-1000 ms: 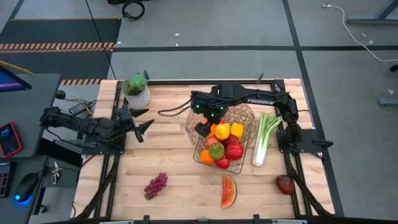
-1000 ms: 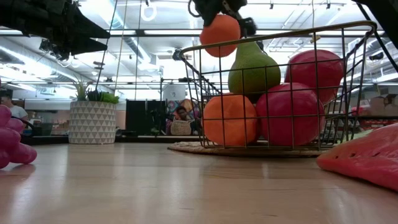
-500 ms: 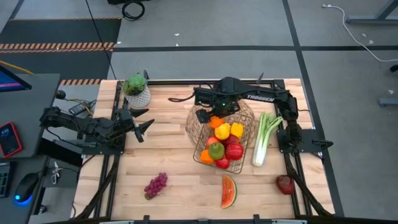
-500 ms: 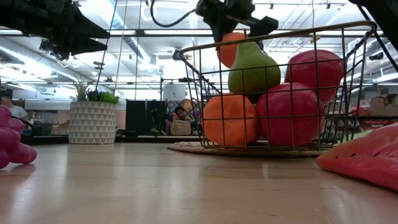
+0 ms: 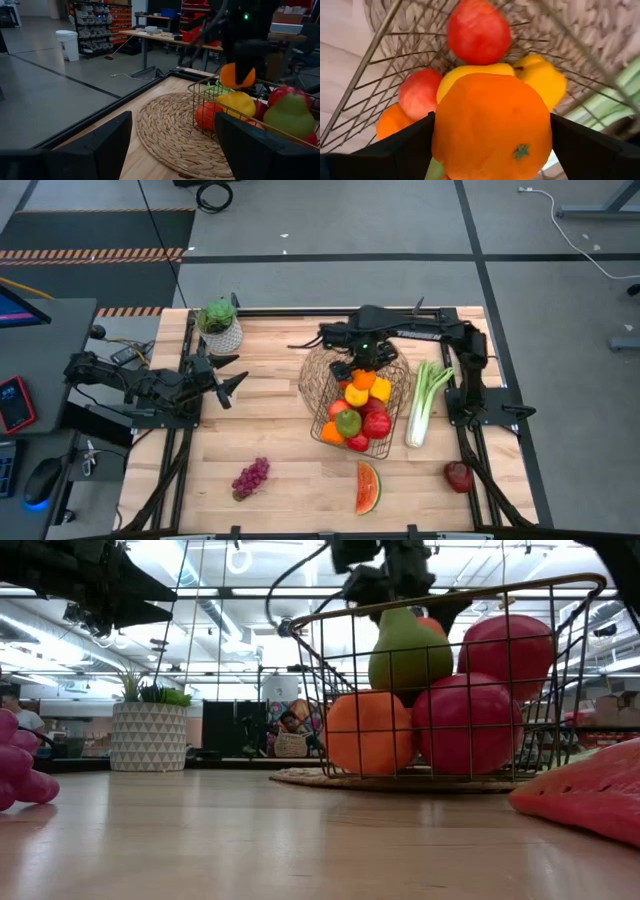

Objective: Build produce basket
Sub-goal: Put the orange into the wire basket

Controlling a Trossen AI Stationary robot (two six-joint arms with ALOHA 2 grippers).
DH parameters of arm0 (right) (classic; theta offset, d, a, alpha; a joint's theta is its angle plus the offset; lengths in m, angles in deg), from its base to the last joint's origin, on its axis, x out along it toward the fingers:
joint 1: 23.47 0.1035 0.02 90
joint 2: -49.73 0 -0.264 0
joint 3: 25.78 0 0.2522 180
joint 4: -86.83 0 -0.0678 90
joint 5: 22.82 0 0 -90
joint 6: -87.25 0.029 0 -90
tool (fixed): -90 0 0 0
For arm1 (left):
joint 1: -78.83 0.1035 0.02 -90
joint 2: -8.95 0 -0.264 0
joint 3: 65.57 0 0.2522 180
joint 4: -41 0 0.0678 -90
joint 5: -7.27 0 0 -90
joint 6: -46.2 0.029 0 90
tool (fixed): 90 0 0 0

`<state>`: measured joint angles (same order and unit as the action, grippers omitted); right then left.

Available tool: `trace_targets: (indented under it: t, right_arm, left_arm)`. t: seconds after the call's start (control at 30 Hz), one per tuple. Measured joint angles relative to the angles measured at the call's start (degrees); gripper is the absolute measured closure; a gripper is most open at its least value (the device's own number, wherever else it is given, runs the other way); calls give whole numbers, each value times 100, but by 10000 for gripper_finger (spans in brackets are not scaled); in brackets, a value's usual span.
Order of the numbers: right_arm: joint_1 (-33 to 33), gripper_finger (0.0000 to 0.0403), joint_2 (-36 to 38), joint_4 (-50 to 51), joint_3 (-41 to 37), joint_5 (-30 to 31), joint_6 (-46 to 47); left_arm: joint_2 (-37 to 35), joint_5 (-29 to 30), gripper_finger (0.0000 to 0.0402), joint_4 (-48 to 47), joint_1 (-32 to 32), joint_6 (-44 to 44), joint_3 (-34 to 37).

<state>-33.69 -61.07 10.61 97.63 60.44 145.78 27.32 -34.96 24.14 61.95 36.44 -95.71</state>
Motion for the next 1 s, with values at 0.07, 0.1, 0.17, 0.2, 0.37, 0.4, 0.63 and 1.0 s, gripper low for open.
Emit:
trace_targets:
  t: [0.07, 0.1, 0.17, 0.2, 0.37, 0.4, 0.63, 1.0]
  right_arm:
    - [-22, 38, 228, 7, -126, 155, 32]
    - [-22, 38, 340, -3, -192, 275, 49]
    - [-17, 38, 534, 5, -347, 404, 149]
    - [-15, 38, 636, -6, -436, 454, 200]
    - [-19, 38, 1129, -6, -1192, 519, 518]
    - [-19, 38, 1190, 5, -1358, 450, 578]
    - [-19, 38, 1347, -70, -2175, 416, 266]
    - [34, 38, 1336, -1269, -2468, 222, -779]
  left_arm:
    - [0, 0, 114, -2, 0, -2, 0]
    - [0, 0, 114, -2, -2, 0, 0]
    - [-2, 0, 114, 1, -1, 0, 0]
    - [0, 0, 114, -3, -1, 0, 0]
    - [-2, 0, 114, -1, -2, -1, 0]
    - [-2, 0, 114, 0, -1, 0, 0]
    - [-2, 0, 114, 0, -2, 0, 0]
    - [-2, 0, 114, 0, 0, 0, 0]
